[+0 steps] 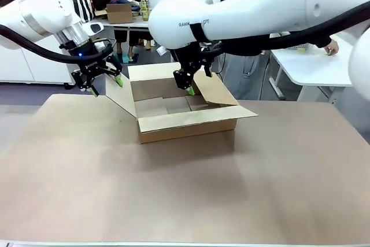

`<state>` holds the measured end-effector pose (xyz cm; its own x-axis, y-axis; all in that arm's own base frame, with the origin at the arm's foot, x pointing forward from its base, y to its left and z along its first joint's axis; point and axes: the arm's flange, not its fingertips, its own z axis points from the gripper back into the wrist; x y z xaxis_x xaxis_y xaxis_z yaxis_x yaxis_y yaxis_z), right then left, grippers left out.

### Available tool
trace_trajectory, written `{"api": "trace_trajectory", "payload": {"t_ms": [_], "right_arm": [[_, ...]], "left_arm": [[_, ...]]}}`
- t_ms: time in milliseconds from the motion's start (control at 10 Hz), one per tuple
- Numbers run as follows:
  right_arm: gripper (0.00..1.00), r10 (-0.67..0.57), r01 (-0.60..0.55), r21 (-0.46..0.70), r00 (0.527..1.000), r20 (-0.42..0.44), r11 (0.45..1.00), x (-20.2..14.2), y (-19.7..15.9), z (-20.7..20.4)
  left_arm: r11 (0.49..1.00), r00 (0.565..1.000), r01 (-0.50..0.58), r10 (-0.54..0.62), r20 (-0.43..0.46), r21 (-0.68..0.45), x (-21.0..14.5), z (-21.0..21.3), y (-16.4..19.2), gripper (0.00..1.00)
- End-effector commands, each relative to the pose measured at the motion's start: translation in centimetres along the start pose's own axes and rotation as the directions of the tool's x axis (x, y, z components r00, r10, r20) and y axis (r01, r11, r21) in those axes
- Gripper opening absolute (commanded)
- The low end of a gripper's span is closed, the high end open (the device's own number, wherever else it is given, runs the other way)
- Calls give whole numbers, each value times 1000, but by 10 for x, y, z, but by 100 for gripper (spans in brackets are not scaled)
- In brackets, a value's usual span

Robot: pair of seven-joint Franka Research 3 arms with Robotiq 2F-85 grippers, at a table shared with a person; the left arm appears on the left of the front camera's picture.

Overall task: Pack the gift set into the box.
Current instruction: Place both hands on the side flaps of the Package Box and spread them outward.

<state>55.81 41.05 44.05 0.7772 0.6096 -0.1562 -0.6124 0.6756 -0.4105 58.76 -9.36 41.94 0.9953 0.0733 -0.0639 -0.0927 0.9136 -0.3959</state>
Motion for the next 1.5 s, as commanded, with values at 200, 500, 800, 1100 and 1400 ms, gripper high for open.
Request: {"api": "trace_trajectory", "payload": {"t_ms": [200,500,800,1100,1400], "right_arm": [[100,-145,146,-43,989,11,988,-2,4,-43],[100,-284,286,-51,958,37,957,-17,-7,-61],[100,-395,405,-103,913,99,909,-44,-34,-54],[100,-476,481,-47,875,88,875,-74,-75,-44],[100,-519,520,-13,854,45,854,-91,-96,-60]], "left_arm": [[1000,1000,-2,2,-2,20,-2,-1,0,100],[1000,1000,-2,2,-2,20,-2,-1,0,100],[1000,1000,-2,2,-2,20,-2,-1,0,100],[1000,1000,-2,2,-2,20,-2,-1,0,100],[1000,1000,-2,2,-2,20,-2,-1,0,100]]}}
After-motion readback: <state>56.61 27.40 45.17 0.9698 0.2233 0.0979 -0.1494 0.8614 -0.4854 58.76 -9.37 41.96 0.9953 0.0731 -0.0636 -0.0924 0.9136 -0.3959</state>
